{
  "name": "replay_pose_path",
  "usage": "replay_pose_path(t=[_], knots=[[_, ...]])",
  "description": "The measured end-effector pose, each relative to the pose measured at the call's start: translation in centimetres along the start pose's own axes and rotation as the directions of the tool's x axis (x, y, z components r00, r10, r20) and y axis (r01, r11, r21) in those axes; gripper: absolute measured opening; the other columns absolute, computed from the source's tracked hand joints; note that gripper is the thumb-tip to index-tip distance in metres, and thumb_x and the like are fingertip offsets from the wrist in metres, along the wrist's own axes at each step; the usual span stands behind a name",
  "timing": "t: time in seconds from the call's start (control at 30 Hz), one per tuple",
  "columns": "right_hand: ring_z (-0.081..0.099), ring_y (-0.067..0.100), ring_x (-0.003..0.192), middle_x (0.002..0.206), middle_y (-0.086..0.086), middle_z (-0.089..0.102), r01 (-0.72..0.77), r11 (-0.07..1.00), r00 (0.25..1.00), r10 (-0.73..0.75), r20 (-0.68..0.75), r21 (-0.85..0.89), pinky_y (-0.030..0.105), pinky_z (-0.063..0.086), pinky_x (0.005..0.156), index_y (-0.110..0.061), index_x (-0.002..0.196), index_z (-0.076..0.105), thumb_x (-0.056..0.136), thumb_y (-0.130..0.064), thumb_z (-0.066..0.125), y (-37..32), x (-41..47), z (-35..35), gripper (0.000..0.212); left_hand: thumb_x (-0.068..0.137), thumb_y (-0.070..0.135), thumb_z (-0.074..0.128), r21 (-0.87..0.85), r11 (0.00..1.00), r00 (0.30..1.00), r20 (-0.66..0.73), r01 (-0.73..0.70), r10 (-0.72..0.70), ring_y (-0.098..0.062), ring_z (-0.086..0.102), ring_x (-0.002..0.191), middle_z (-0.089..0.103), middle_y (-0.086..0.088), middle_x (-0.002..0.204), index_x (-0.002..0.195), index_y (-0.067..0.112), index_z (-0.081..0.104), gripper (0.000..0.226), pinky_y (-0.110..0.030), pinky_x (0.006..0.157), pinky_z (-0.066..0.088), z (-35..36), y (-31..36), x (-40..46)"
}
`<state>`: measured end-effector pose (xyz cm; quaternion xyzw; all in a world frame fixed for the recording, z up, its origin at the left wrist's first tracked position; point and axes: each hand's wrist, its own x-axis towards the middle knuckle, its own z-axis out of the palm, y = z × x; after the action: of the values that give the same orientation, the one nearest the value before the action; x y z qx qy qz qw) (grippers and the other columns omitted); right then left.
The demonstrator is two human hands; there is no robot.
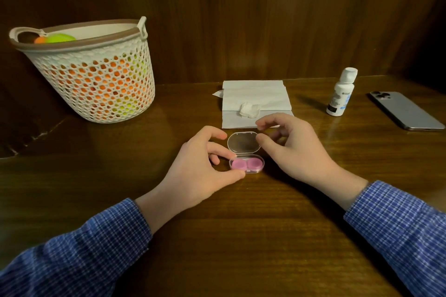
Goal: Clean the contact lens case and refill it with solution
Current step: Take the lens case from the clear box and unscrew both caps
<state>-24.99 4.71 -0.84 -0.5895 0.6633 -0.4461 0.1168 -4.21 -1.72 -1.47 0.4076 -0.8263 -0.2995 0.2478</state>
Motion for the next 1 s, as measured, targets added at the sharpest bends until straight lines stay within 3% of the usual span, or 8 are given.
replay_pose_path(t=[0.13, 0.27, 0.37, 0.53, 0.77, 0.9, 1.0], knots=[[0.063, 0.003, 0.085, 0.088, -0.014, 0.068, 0.077, 0.997, 0.997, -0.076, -0.031, 0.008, 0.014, 0.053, 0.07, -0.031, 0.095, 0.068, 0.091, -0.019, 0.072, -0.6, -1.5, -1.5, 0.014, 0.069, 0.046, 0.091, -0.006, 1.0, 1.0, 0.003, -0.014, 0.014, 0.016, 0.058, 0.096, 0.074, 0.026, 0.096, 0.133, 0.04, 0.048, 0.077, -0.012, 0.068, 0.048, 0.1, -0.1, 0.0], [0.066, 0.005, 0.082, 0.081, -0.011, 0.072, 0.071, 0.997, 0.979, -0.07, 0.191, 0.002, 0.023, 0.056, 0.074, -0.032, 0.089, 0.074, 0.088, -0.031, 0.071, -1.0, -2.8, -2.0, 0.003, 0.069, 0.046, 0.091, -0.009, 1.0, 1.0, 0.023, -0.016, 0.016, 0.016, 0.057, 0.097, 0.073, 0.026, 0.098, 0.136, 0.041, 0.046, 0.08, -0.013, 0.071, 0.048, 0.0, -0.3, 0.1], [0.066, 0.002, 0.082, 0.081, -0.013, 0.072, 0.058, 0.997, 0.965, -0.043, 0.26, -0.048, 0.018, 0.054, 0.07, -0.036, 0.094, 0.075, 0.087, -0.039, 0.071, -1.2, -2.7, -1.5, 0.008, 0.069, 0.047, 0.091, -0.008, 1.0, 0.999, 0.033, -0.021, 0.022, 0.017, 0.057, 0.097, 0.073, 0.027, 0.1, 0.137, 0.041, 0.045, 0.082, -0.012, 0.071, 0.047, -0.1, -0.4, 0.2], [0.063, -0.001, 0.083, 0.082, -0.015, 0.071, 0.061, 0.993, 0.965, -0.033, 0.259, -0.1, 0.014, 0.052, 0.067, -0.037, 0.101, 0.074, 0.09, -0.04, 0.072, -1.1, -2.6, -1.0, 0.011, 0.069, 0.049, 0.09, -0.018, 0.999, 0.999, 0.038, -0.028, 0.029, 0.015, 0.058, 0.096, 0.073, 0.028, 0.099, 0.138, 0.041, 0.045, 0.083, -0.015, 0.074, 0.049, -0.1, -0.5, 0.3], [0.065, 0.004, 0.081, 0.087, -0.014, 0.072, 0.065, 0.986, 0.966, -0.023, 0.259, -0.154, 0.025, 0.058, 0.071, -0.036, 0.1, 0.076, 0.09, -0.041, 0.071, -1.2, -2.6, -0.8, 0.012, 0.07, 0.047, 0.09, -0.013, 0.999, 0.998, 0.046, -0.04, 0.041, 0.014, 0.058, 0.096, 0.073, 0.027, 0.1, 0.138, 0.041, 0.046, 0.082, -0.017, 0.076, 0.049, 0.0, -0.6, 0.3], [0.064, 0.002, 0.081, 0.083, -0.015, 0.07, 0.068, 0.988, 0.965, -0.03, 0.259, -0.14, 0.017, 0.053, 0.065, -0.036, 0.095, 0.075, 0.088, -0.041, 0.074, -1.3, -2.6, -1.0, 0.008, 0.07, 0.048, 0.09, -0.009, 0.999, 0.997, 0.049, -0.051, 0.051, 0.015, 0.058, 0.097, 0.074, 0.026, 0.101, 0.138, 0.041, 0.046, 0.081, -0.017, 0.078, 0.05, -0.1, -0.5, 0.4], [0.063, 0.002, 0.084, 0.09, -0.017, 0.068, 0.09, 0.985, 0.966, -0.051, 0.253, -0.147, 0.019, 0.053, 0.07, -0.036, 0.093, 0.073, 0.087, -0.039, 0.076, -1.4, -2.6, -1.1, 0.008, 0.071, 0.047, 0.09, -0.013, 0.998, 0.996, 0.057, -0.065, 0.066, 0.014, 0.059, 0.099, 0.074, 0.027, 0.101, 0.139, 0.042, 0.048, 0.08, -0.018, 0.079, 0.049, -0.1, -0.5, 0.4]])
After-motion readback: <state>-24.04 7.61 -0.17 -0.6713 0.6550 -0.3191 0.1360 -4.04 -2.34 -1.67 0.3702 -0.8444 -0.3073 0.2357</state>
